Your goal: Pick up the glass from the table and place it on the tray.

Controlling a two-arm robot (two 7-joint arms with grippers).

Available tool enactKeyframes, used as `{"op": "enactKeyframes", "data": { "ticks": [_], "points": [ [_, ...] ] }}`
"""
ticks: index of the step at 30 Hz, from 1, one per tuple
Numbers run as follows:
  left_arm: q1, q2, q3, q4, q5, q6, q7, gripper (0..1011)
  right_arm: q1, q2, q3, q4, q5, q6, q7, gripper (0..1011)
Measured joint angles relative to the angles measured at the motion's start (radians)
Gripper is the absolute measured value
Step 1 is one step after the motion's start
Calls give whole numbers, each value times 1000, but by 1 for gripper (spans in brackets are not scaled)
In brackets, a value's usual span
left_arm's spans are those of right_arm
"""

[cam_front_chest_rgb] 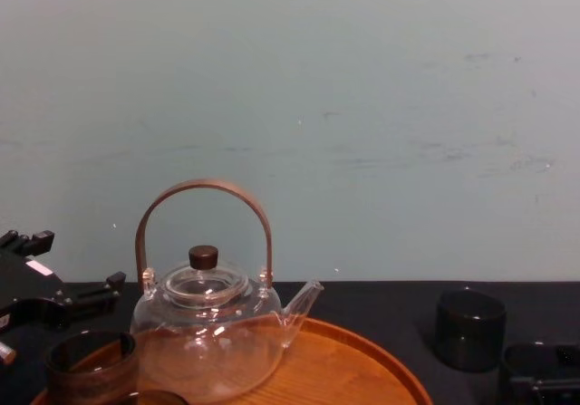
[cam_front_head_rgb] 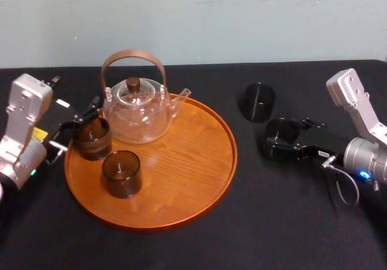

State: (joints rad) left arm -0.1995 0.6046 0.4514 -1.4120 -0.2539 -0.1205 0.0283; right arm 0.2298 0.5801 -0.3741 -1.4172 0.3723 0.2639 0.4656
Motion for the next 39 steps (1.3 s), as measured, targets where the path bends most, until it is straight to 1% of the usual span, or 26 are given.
{"op": "enactKeyframes", "data": {
  "ticks": [11,16,23,25,28,29,30,32,34,37,38,39],
  "points": [
    [0,0,0,0,0,0,0,1001,-2,2,3,-3,3,-1,4,900],
    [0,0,0,0,0,0,0,1001,-10,19,20,-34,21,-6,18,900],
    [0,0,0,0,0,0,0,1001,-2,46,26,-84,41,-22,53,900],
    [0,0,0,0,0,0,0,1001,9,52,21,-96,43,-31,66,900],
    [0,0,0,0,0,0,0,1001,22,53,9,-103,43,-41,78,900],
    [0,0,0,0,0,0,0,1001,32,52,0,-105,42,-47,86,900],
    [0,0,0,0,0,0,0,1001,32,52,0,-105,42,-47,86,900],
    [0,0,0,0,0,0,0,1001,55,44,-23,-106,38,-58,100,900],
    [0,0,0,0,0,0,0,1001,67,37,-37,-104,34,-62,107,900],
    [0,0,0,0,0,0,0,1001,96,18,-73,-92,22,-75,121,900],
    [0,0,0,0,0,0,0,1001,96,18,-73,-92,22,-75,121,900],
    [0,0,0,0,0,0,0,1001,106,9,-86,-87,18,-79,126,900]
  ]
}}
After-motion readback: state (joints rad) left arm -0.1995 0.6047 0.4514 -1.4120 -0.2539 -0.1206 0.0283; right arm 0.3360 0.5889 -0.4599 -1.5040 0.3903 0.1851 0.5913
